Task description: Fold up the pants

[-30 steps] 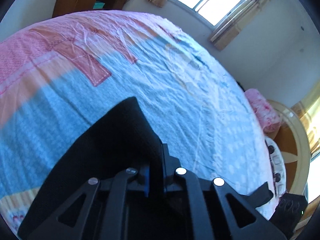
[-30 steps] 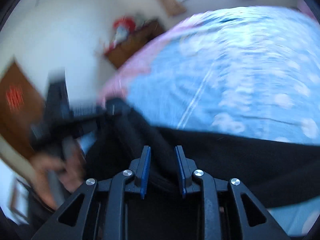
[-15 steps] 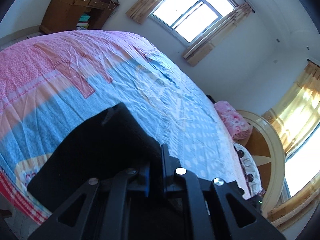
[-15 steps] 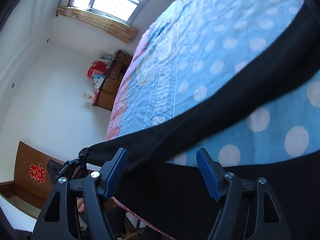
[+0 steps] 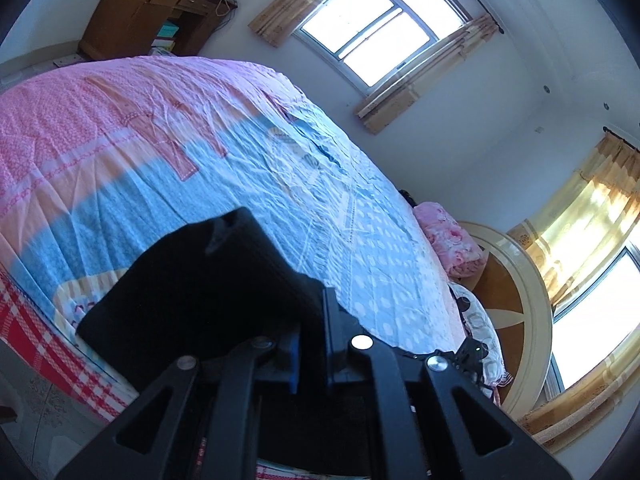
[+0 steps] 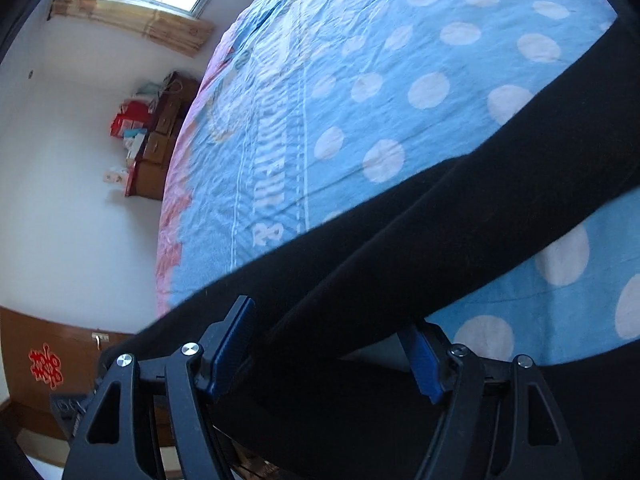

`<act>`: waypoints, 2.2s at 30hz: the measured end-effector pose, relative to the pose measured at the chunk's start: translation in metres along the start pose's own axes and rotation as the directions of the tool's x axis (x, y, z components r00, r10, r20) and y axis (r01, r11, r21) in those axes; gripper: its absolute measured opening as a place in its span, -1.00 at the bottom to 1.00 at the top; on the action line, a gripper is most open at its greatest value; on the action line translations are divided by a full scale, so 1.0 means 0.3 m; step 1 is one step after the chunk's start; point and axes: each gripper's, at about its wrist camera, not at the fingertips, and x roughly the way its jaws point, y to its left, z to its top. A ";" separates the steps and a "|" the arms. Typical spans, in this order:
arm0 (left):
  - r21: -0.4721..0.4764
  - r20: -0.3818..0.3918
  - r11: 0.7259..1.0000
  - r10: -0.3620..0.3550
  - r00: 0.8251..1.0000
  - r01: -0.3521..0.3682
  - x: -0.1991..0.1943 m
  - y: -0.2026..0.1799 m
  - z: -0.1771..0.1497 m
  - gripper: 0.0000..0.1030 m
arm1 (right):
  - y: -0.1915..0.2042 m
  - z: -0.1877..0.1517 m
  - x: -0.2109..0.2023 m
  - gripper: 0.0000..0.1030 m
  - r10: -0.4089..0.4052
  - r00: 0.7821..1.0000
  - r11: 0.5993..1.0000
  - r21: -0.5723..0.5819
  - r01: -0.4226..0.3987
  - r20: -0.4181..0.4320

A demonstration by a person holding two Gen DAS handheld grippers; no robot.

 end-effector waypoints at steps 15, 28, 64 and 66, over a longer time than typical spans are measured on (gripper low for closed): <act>-0.005 -0.022 1.000 0.027 0.999 -0.027 0.017 0.057 -0.019 -0.83 | -0.054 0.059 -0.113 -0.53 -0.151 0.988 0.981 -0.119 0.154 0.027; 0.011 0.006 0.995 0.096 0.995 -0.096 -0.025 0.081 -0.048 -0.82 | -0.084 -0.209 -0.404 -0.77 0.091 0.972 0.959 -0.282 -0.028 0.215; 0.048 0.131 0.780 0.614 0.778 -0.624 -0.110 0.137 -0.074 -0.33 | -0.136 -0.436 -0.445 0.05 0.191 0.980 0.895 -0.420 -0.150 0.058; 0.092 0.220 0.765 0.609 0.762 -0.638 -0.134 0.075 -0.067 -0.33 | -0.082 -0.374 -0.431 0.05 0.218 0.974 0.880 -0.444 -0.168 0.063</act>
